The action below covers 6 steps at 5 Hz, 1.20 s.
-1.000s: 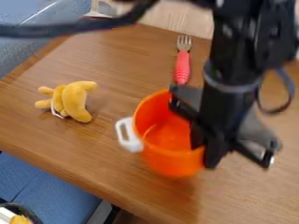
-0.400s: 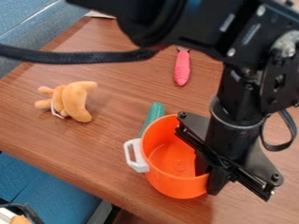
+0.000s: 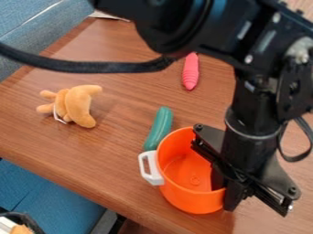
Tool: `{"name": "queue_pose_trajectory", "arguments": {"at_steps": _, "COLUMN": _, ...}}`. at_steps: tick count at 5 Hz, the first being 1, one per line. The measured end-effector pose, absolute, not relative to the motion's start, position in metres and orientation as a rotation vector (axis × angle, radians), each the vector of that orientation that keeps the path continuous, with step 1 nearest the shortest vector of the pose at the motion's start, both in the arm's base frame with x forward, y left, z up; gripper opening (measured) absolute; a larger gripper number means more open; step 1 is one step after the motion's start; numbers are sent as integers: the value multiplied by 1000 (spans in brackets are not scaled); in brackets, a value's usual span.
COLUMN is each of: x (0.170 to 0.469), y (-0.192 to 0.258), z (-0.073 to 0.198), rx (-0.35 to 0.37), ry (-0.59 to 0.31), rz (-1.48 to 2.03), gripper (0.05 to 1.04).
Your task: Move the orange pot to the bottom right corner of the table
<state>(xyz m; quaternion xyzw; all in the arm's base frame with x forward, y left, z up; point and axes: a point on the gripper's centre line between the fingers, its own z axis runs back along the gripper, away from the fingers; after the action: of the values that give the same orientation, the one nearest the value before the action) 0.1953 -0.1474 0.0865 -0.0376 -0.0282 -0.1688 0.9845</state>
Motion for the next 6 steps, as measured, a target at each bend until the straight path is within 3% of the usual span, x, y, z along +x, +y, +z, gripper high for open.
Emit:
{"name": "queue_pose_trajectory", "arguments": {"at_steps": 1, "x": 199, "y": -146, "z": 84, "rx": -63, "ry": -71, "rz": -326, "gripper": 102}}
{"name": "queue_pose_trajectory", "arguments": {"at_steps": 2, "x": 200, "y": -139, "z": 81, "rx": -21, "ry": -84, "rz": -280, "gripper": 285}}
{"name": "queue_pose_trajectory", "arguments": {"at_steps": 4, "x": 202, "y": -130, "z": 98, "rx": 18, "ry": -141, "rz": -239, "gripper": 878}}
{"name": "queue_pose_trajectory", "arguments": {"at_steps": 5, "x": 207, "y": -122, "z": 120, "rx": 2, "ry": -188, "rz": -198, "gripper": 1017}}
{"name": "queue_pose_trajectory", "arguments": {"at_steps": 6, "x": 212, "y": -111, "z": 148, "rx": -25, "ry": -244, "rz": -154, "gripper": 1009}}
